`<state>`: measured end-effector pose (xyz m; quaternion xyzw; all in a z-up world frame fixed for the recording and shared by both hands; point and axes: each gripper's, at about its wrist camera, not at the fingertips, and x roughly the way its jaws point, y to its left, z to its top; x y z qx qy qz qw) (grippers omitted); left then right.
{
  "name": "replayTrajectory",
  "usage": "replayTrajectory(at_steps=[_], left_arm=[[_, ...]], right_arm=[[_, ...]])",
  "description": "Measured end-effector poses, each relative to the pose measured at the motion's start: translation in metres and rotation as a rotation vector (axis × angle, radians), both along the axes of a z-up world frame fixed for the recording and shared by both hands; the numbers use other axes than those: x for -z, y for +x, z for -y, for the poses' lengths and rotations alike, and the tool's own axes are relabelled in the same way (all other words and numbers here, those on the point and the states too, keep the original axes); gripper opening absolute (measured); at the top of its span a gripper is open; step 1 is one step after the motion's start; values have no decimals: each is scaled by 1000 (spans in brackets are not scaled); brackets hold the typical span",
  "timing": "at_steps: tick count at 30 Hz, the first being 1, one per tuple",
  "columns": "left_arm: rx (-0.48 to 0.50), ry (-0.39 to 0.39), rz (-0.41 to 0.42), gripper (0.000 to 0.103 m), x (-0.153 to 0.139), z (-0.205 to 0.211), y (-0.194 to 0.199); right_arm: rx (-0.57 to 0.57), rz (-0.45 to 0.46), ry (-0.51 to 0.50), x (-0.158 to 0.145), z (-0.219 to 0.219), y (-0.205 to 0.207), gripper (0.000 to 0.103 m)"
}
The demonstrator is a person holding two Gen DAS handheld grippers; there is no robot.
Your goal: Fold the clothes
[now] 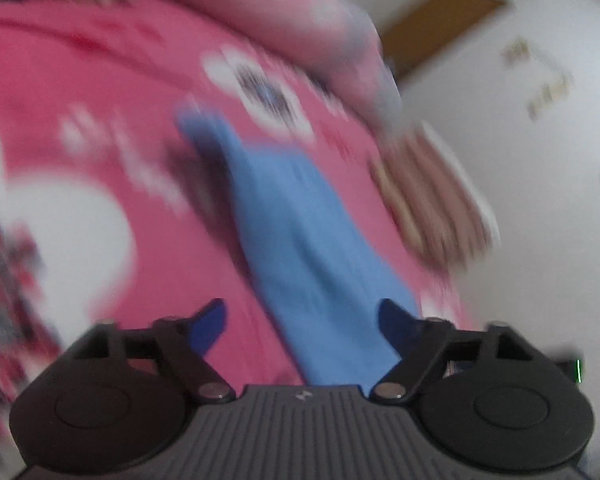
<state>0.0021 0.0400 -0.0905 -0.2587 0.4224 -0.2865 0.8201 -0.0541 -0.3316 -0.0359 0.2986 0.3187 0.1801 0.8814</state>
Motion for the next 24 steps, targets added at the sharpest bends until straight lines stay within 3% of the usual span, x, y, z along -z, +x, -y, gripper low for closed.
replayTrajectory(at_steps=[2, 4, 13, 17, 20, 22, 24], left_arm=[[46, 31, -29, 64, 10, 19, -17], [56, 40, -44, 63, 17, 32, -26], [-35, -113, -163, 61, 33, 35, -27], [-101, -172, -210, 54, 45, 38, -23], [-110, -169, -208, 53, 46, 43, -27], [-116, -167, -207, 40, 47, 47, -30], [-113, -165, -218, 10, 50, 50, -32]], right_arm=[[37, -34, 78, 12, 10, -2, 42], [63, -57, 146, 23, 15, -3, 42], [89, -25, 295, 45, 32, -20, 42], [99, -28, 353, 58, 38, -23, 42], [124, -18, 395, 65, 44, -26, 43], [149, 0, 427, 68, 50, -29, 43], [169, 13, 458, 72, 55, -31, 43]])
